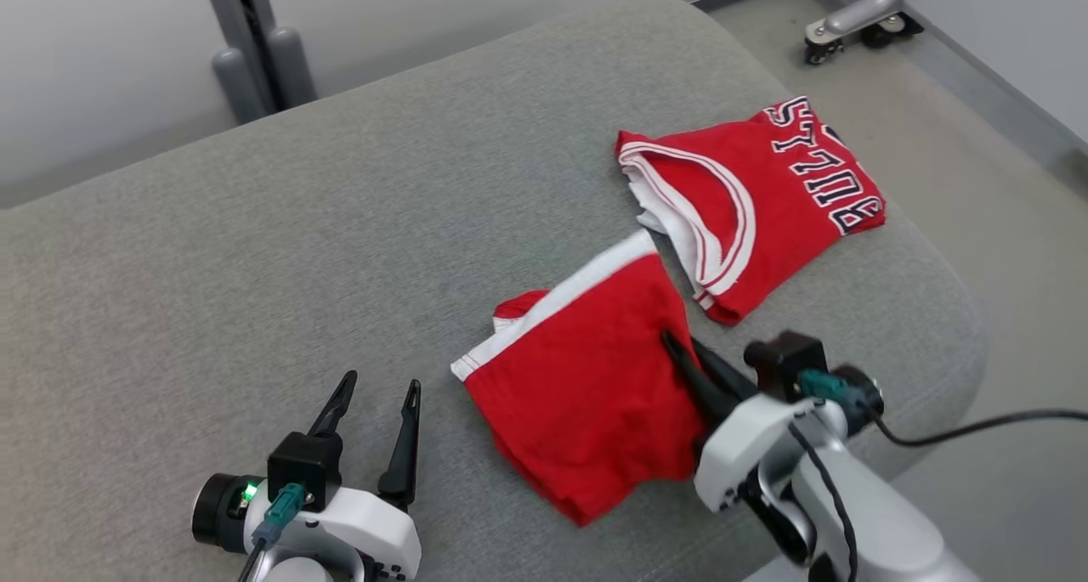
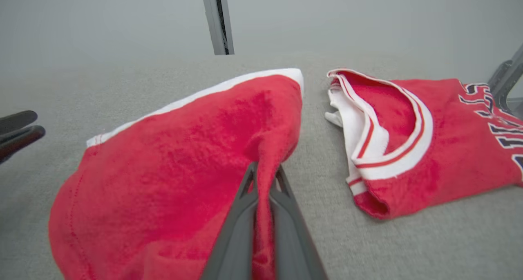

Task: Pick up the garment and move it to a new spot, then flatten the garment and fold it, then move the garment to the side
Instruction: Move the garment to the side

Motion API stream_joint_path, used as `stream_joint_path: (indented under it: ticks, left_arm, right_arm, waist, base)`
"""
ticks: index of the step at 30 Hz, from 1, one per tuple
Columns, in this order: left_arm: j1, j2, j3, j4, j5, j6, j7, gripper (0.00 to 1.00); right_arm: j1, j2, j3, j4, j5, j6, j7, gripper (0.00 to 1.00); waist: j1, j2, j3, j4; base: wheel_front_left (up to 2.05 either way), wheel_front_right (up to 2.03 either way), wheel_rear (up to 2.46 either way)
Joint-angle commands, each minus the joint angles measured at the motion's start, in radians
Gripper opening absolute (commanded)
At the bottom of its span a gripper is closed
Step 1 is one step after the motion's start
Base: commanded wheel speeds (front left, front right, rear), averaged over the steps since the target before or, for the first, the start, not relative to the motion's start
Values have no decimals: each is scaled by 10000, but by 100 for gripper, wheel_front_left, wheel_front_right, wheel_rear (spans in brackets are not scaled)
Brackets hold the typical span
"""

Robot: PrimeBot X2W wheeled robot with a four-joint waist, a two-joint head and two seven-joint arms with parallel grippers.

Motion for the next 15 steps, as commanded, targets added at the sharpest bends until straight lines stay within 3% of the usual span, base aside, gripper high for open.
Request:
stream_joint_path:
  ticks: [1, 9, 15]
  left_arm:
    - [-185, 61, -9, 20, 81, -42, -11, 100]
    - [-387, 61, -13, -3, 211, -98, -11, 100]
    - [-634, 60, 9, -113, 326, -186, -9, 100]
  right_arm:
    - [-334, -44, -67, 114, -214, -5, -43, 0]
    - [-1752, -746, -1215, 772, -1139, -5, -43, 0]
    - [-2619, -1718, -3029, 1789, -1923, -5, -43, 0]
  waist:
    - [0, -1, 112, 253]
    - [0, -1, 469, 1241]
    - [0, -1, 774, 2088]
  base:
    - [0, 0, 0]
    - [0, 0, 0]
    - [0, 0, 0]
